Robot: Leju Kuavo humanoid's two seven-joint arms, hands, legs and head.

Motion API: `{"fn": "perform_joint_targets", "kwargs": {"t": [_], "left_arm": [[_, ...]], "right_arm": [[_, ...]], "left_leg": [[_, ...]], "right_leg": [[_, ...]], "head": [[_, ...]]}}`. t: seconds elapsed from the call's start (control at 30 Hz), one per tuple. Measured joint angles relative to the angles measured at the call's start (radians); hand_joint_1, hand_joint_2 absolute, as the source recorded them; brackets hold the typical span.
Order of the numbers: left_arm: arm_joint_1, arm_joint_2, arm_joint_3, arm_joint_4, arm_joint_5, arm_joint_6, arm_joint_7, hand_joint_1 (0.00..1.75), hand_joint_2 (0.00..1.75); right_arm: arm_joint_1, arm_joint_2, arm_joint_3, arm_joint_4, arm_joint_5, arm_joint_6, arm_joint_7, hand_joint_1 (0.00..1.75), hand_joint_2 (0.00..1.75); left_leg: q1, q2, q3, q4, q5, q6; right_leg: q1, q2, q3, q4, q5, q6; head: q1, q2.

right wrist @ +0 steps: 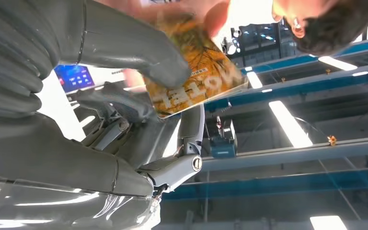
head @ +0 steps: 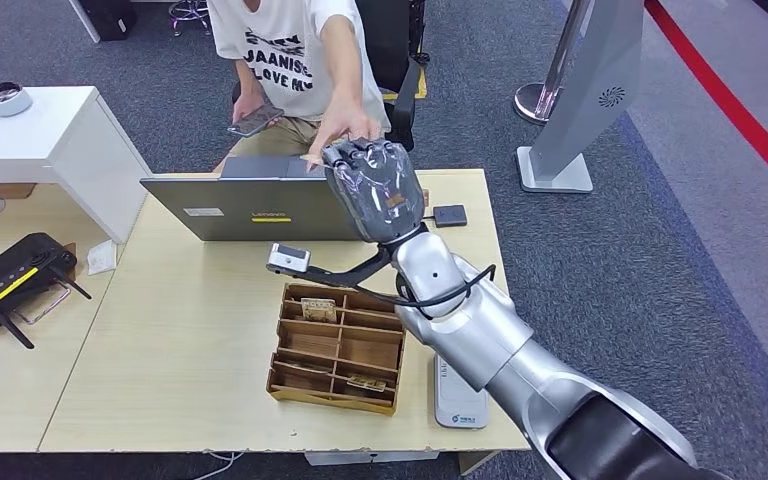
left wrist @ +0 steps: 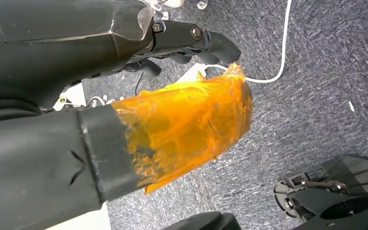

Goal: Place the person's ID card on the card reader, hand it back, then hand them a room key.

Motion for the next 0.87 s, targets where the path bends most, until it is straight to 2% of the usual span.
{"fn": "perform_joint_targets", "kwargs": {"t": [0.07, 0.13, 0.27, 0.47, 0.57, 0.73, 0.83, 0.87], "left_arm": [[0.000, -0.002, -0.001, 0.000, 0.000, 0.000, 0.000, 0.00, 0.00], [0.000, -0.003, -0.001, 0.000, 0.000, 0.000, 0.000, 0.00, 0.00], [0.000, -0.004, -0.001, 0.000, 0.001, 0.000, 0.000, 0.00, 0.00], [0.002, -0.005, -0.001, 0.000, 0.015, 0.005, 0.000, 0.00, 0.00], [0.004, -0.005, -0.001, 0.000, 0.029, 0.010, -0.004, 0.00, 0.00], [0.015, -0.004, 0.008, 0.000, 0.072, 0.033, -0.019, 0.00, 0.00], [0.028, -0.003, 0.023, 0.000, 0.100, 0.047, -0.030, 0.00, 0.00], [0.030, -0.002, 0.025, 0.000, 0.104, 0.049, -0.032, 0.00, 0.00]], "right_arm": [[0.001, 0.000, 0.000, 0.011, 0.011, -0.003, 0.000, 0.03, 1.75], [0.001, 0.000, 0.000, 0.018, 0.021, -0.005, 0.002, 0.00, 1.75], [0.007, 0.000, -0.001, 0.029, 0.022, -0.015, -0.001, 0.00, 0.00], [0.050, 0.010, -0.011, 0.015, -0.085, -0.022, -0.082, 0.00, 0.00], [0.093, 0.014, -0.015, -0.030, -0.194, -0.023, -0.142, 0.00, 0.00], [0.212, 0.017, -0.017, -0.174, -0.540, 0.013, -0.271, 0.00, 0.00], [0.298, 0.016, -0.023, -0.279, -0.816, 0.106, -0.330, 0.00, 0.00], [0.312, 0.016, -0.025, -0.296, -0.862, 0.127, -0.337, 0.00, 0.00]], "left_leg": [[0.000, 0.000, 0.000, 0.000, 0.000, 0.000], [0.000, 0.000, 0.000, 0.000, 0.000, 0.000], [0.000, 0.000, 0.000, 0.000, 0.000, 0.000], [0.000, 0.000, 0.000, 0.000, 0.000, 0.000], [0.000, 0.000, 0.000, 0.000, 0.000, 0.000], [0.000, 0.000, 0.000, 0.000, -0.001, 0.000], [0.000, 0.000, 0.000, 0.000, -0.002, 0.000], [0.000, 0.000, 0.000, 0.000, -0.002, 0.000]], "right_leg": [[0.000, 0.000, 0.000, 0.000, 0.000, 0.000], [0.000, 0.000, 0.000, 0.000, 0.000, 0.000], [0.000, 0.000, 0.000, 0.000, 0.000, 0.000], [0.000, 0.000, 0.000, 0.000, 0.000, 0.000], [0.000, 0.000, 0.000, 0.000, 0.000, 0.000], [0.000, 0.000, 0.000, 0.000, -0.001, 0.000], [0.000, 0.000, -0.001, 0.000, -0.001, 0.000], [0.000, 0.000, -0.001, 0.000, -0.002, 0.000]], "head": [[0.000, 0.000], [0.000, 0.000], [0.000, 0.000], [0.000, 0.000], [0.000, 0.000], [0.000, 0.000], [0.000, 0.000], [0.000, 0.000]]}}
